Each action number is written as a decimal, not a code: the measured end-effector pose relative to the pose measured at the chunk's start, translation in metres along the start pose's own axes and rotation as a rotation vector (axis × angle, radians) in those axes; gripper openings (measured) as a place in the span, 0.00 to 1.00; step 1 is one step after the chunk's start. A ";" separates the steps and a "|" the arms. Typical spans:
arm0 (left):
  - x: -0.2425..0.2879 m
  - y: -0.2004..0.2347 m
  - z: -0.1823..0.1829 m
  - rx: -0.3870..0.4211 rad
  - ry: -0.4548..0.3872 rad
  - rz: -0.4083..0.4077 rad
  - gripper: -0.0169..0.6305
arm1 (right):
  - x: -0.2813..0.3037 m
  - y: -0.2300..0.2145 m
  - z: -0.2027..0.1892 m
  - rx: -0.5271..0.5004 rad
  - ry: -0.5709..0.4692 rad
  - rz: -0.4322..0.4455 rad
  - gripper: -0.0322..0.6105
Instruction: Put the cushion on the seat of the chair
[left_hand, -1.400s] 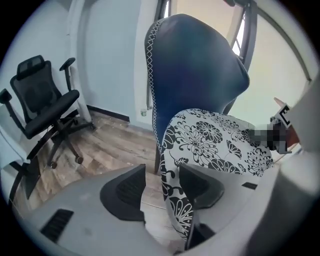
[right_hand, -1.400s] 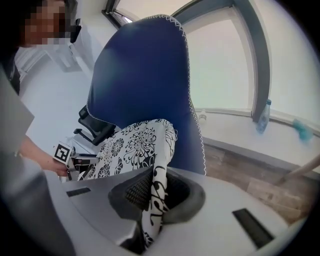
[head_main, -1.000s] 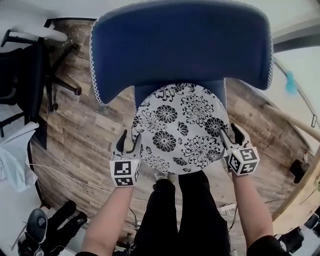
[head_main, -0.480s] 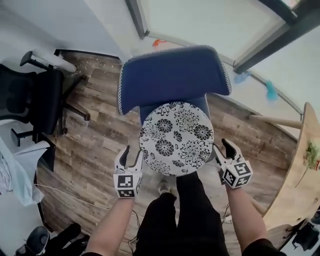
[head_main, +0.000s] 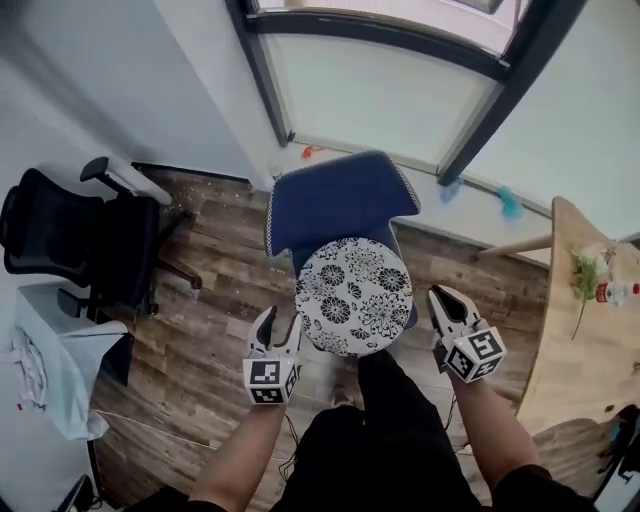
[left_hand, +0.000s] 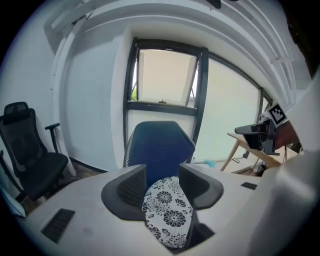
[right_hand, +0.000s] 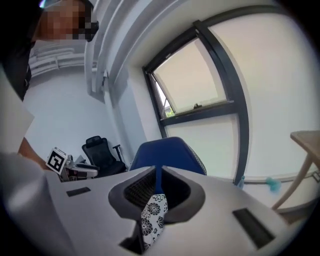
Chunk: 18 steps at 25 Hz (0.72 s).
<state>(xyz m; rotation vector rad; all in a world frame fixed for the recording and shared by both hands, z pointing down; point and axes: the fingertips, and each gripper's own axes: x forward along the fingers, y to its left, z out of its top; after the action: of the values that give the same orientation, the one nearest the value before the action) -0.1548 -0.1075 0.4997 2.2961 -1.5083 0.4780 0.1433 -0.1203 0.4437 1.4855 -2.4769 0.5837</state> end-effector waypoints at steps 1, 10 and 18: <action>-0.010 -0.004 0.011 0.005 -0.017 -0.005 0.33 | -0.008 0.008 0.008 0.007 -0.004 0.010 0.13; -0.102 -0.024 0.103 0.056 -0.190 -0.009 0.29 | -0.076 0.054 0.082 0.019 -0.107 0.022 0.11; -0.141 -0.041 0.135 0.037 -0.279 -0.011 0.08 | -0.109 0.088 0.122 -0.082 -0.150 0.053 0.09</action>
<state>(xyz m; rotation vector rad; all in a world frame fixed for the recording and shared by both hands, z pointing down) -0.1582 -0.0417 0.3113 2.4805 -1.6216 0.1883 0.1226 -0.0478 0.2740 1.4883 -2.6254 0.3871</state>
